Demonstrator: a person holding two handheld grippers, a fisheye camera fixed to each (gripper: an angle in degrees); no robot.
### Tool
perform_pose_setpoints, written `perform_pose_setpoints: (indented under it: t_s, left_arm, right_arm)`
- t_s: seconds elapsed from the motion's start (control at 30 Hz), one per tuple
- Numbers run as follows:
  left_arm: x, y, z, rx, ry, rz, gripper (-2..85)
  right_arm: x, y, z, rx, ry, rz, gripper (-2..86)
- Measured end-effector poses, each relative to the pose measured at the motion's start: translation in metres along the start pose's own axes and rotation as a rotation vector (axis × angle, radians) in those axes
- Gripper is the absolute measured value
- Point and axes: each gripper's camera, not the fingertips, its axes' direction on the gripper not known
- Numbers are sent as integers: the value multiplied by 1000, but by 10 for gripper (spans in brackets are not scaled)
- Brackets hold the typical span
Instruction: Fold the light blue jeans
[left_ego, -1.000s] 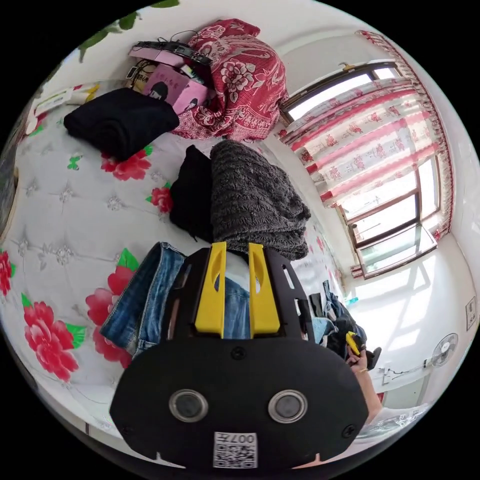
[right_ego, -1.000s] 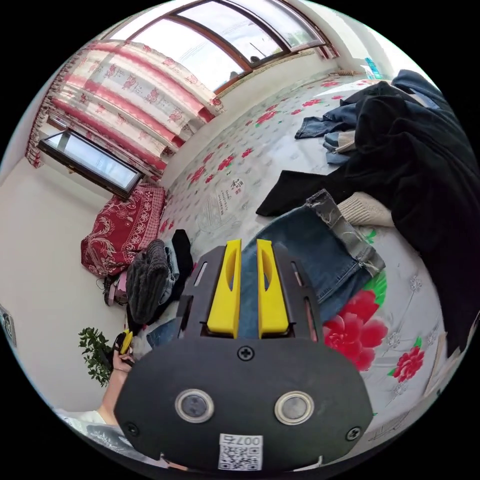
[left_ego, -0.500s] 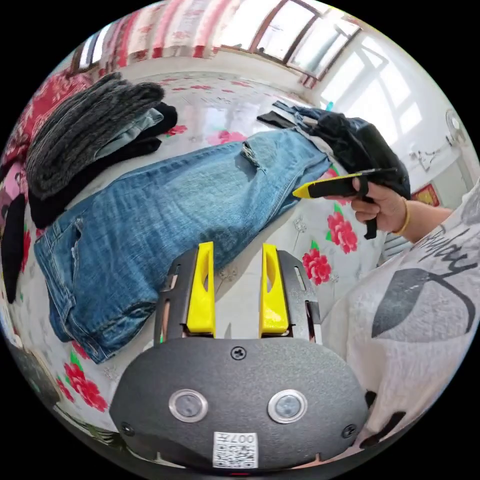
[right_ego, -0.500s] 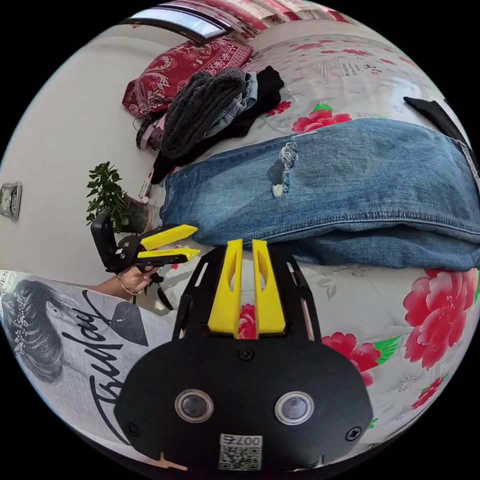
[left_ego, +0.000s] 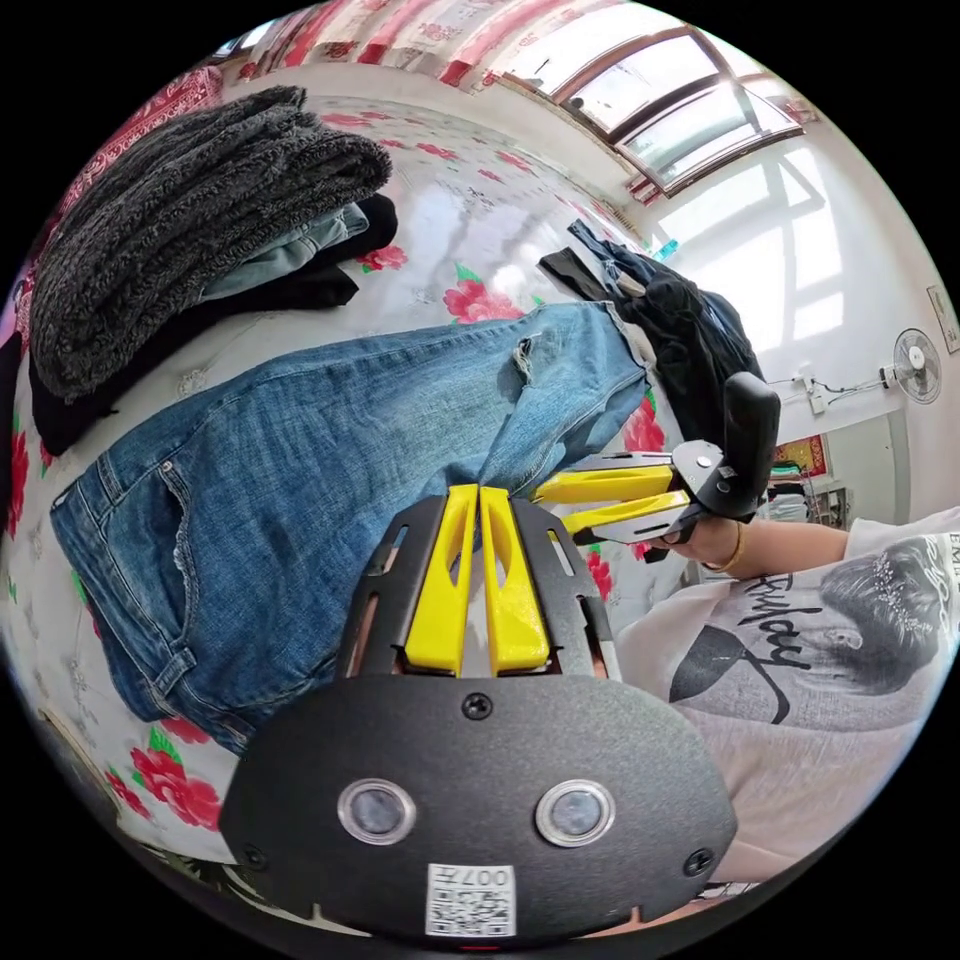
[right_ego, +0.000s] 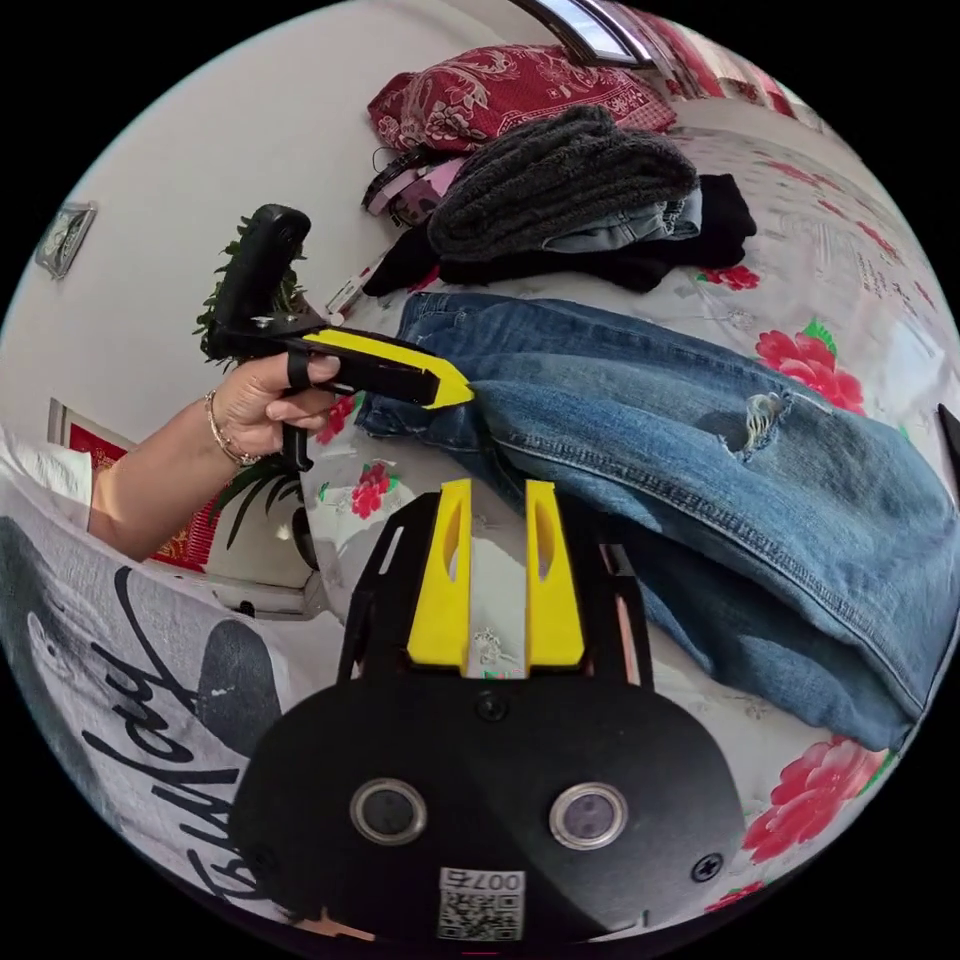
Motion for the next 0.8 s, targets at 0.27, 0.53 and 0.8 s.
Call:
perform_pose_setpoints:
  t_s: [0.27,0.53,0.8]
  left_arm:
    - [4,-22,22,-6,35,6,-6]
    - [-4,-12,22,58,-48,-58,44]
    - [-44,34,14,69,-440,-310,0]
  right_arm:
    - [41,-27,91,-66,-150,133,64]
    - [31,12,93,-77,-191,-40,28]
    - [78,45,103,-81,-253,98,17]
